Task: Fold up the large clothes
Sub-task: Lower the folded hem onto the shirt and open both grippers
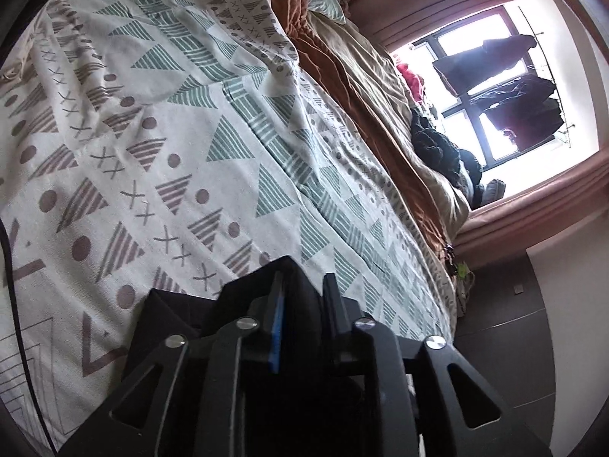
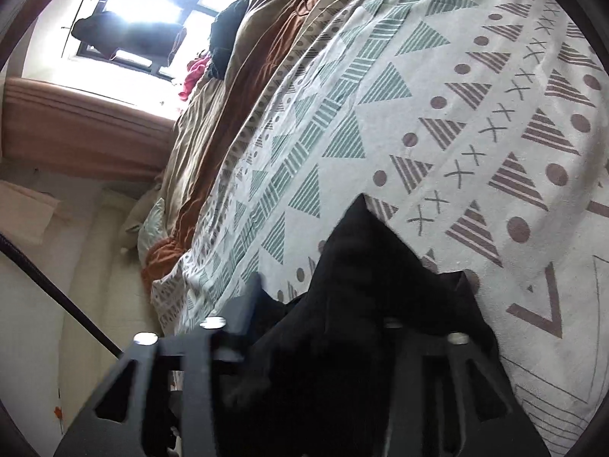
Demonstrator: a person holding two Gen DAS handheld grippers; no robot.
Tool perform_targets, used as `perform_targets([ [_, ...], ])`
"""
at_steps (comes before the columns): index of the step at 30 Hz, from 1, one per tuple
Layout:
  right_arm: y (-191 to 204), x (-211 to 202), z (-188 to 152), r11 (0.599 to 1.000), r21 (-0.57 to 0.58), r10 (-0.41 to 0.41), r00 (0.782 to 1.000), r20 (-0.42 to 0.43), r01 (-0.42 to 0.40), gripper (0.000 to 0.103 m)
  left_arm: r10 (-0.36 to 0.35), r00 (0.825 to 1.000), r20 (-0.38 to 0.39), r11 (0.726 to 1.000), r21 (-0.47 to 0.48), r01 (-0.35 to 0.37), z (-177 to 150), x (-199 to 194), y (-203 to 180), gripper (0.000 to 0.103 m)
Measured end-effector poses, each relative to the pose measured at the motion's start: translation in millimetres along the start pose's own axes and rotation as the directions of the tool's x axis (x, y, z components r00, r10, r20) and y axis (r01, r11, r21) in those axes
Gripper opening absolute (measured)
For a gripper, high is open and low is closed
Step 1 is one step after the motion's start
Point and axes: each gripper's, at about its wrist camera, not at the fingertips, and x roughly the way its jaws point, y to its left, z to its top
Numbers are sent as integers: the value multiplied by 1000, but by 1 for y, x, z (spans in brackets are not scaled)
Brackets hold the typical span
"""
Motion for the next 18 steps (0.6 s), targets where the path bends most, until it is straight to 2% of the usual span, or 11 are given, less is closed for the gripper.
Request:
perform_targets([
  [1,4,1,0,1000,-3,20,1000,-2,-20,81,33,999,34,999,7,-33,1,-6,1,52],
  [2,5,1,0,1000,-8,22,1000,4,-22,81,38,997,67,999,4,-38,2,-12,2,81],
  [3,7,-1,-1,1000,-14,19,1000,8,-19,81,20,994,110,1000,-12,-18,3,-22,5,94],
  [6,11,-11,-1,1000,-22,17,1000,25,-17,81,8,990,137,999,-41,-2,6,-36,11,94],
  [10,6,-35,-2,999,-41,-33,999,41,34,81,78,991,111,997,3,-78,7,-38,13,94],
  [15,6,-57,-5,990,-96,-97,995,31,100,81,136,989,53,987,82,-140,8,-31,19,94],
  [16,7,-61,-6,988,-106,-112,993,24,113,81,149,988,41,983,105,-152,8,-31,20,93],
  [18,9,-69,-6,984,-120,-131,991,17,132,81,160,987,17,978,132,-160,7,-33,24,86],
])
